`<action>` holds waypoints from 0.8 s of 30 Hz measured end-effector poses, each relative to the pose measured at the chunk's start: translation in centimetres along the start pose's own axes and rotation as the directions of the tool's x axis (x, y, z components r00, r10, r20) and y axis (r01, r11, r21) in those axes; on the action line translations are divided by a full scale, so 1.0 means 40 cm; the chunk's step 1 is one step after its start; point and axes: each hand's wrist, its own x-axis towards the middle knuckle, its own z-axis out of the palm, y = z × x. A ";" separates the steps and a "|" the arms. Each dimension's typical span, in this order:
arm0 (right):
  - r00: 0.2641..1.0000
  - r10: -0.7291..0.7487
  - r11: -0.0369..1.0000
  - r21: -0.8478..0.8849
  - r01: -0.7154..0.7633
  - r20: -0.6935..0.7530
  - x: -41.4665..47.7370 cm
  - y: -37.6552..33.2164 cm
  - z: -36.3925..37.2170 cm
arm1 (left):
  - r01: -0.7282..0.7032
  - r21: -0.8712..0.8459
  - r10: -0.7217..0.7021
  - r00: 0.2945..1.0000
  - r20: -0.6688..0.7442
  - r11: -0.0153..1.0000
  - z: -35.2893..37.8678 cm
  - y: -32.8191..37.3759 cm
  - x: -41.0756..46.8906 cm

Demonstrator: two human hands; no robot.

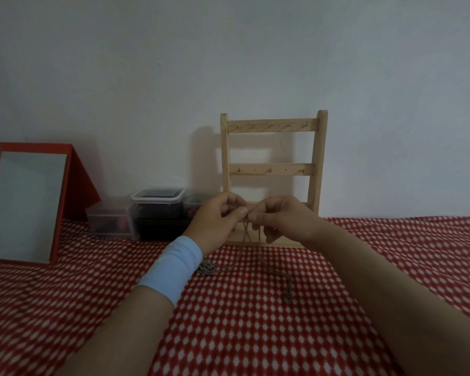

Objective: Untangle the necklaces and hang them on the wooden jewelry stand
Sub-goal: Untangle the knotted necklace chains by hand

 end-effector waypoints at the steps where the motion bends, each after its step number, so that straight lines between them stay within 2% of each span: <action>1: 1.000 0.008 1.000 0.016 -0.008 -0.005 0.000 0.000 -0.001 | 0.001 0.025 -0.002 1.000 0.023 1.000 -0.003 0.000 0.000; 5: 0.999 0.036 0.996 0.076 -0.037 0.016 -0.003 0.002 -0.005 | -0.034 0.109 0.032 0.999 0.028 0.993 -0.010 -0.001 0.000; 9: 0.999 0.022 0.998 0.057 -0.020 -0.033 -0.006 0.005 -0.006 | -0.093 0.228 0.118 0.988 -0.101 0.969 -0.006 0.002 0.001; 14: 0.996 -0.015 0.997 0.075 0.021 -0.089 -0.007 0.001 -0.003 | 0.017 0.052 -0.015 0.999 -0.031 0.999 0.002 0.015 -0.003; 17: 0.993 -0.027 0.998 0.053 0.033 -0.111 -0.007 -0.003 0.002 | 0.061 -0.017 -0.061 0.997 -0.038 0.998 0.003 0.017 -0.009; 24: 0.994 -0.022 0.999 0.035 0.026 -0.105 -0.002 -0.003 0.000 | 0.086 0.004 -0.086 0.996 -0.026 0.996 -0.003 0.017 -0.010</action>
